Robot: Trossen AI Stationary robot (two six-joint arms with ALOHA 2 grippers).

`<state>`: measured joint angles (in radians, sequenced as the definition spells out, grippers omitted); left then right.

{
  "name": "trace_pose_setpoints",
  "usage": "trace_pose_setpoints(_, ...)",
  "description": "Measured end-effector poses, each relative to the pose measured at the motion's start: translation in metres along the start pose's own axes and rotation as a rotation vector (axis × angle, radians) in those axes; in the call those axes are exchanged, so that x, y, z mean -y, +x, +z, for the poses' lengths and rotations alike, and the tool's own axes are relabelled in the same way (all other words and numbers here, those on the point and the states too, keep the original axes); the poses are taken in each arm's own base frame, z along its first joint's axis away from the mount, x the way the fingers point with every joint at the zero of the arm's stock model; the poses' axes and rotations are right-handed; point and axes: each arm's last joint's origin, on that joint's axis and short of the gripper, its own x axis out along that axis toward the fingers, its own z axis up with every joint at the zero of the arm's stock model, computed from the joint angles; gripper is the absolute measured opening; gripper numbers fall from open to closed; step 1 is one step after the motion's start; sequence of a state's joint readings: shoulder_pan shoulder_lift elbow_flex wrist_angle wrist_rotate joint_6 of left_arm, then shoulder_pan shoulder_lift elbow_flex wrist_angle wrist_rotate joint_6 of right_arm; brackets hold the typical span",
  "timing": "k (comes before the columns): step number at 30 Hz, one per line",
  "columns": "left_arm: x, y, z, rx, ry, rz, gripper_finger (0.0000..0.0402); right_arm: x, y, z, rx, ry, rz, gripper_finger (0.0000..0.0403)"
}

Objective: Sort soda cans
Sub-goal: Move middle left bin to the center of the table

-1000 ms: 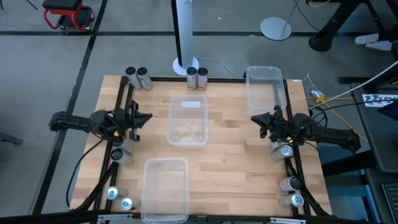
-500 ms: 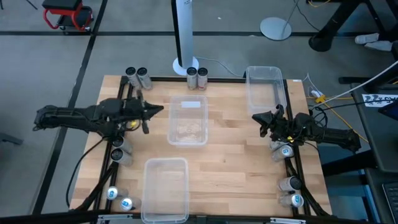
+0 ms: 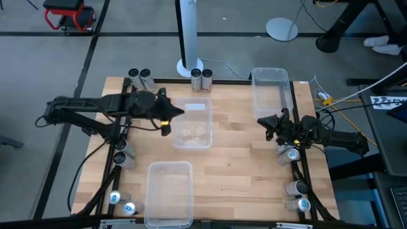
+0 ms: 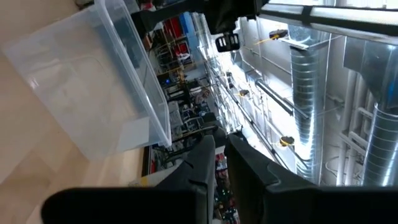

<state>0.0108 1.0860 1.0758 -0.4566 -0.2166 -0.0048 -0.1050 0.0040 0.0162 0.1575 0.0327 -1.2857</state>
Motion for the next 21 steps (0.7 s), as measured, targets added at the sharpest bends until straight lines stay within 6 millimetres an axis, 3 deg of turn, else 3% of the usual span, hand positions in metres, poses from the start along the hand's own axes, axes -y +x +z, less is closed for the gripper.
trace_pose_setpoints(3,0.009,0.008,0.003,-0.019,-0.007,-0.085,0.0008,0.000,0.000,0.000,0.005,0.024,0.002,0.0044)
trace_pose_setpoints(8,0.031,0.017,-0.007,-0.127,-0.013,-0.198,0.0008,0.000,0.000,0.001,0.042,0.066,0.016,0.0044)
trace_pose_setpoints(21,0.097,-0.016,-0.033,-0.365,-0.109,-0.396,0.0007,-0.001,0.000,0.004,0.149,0.123,0.054,0.0044)
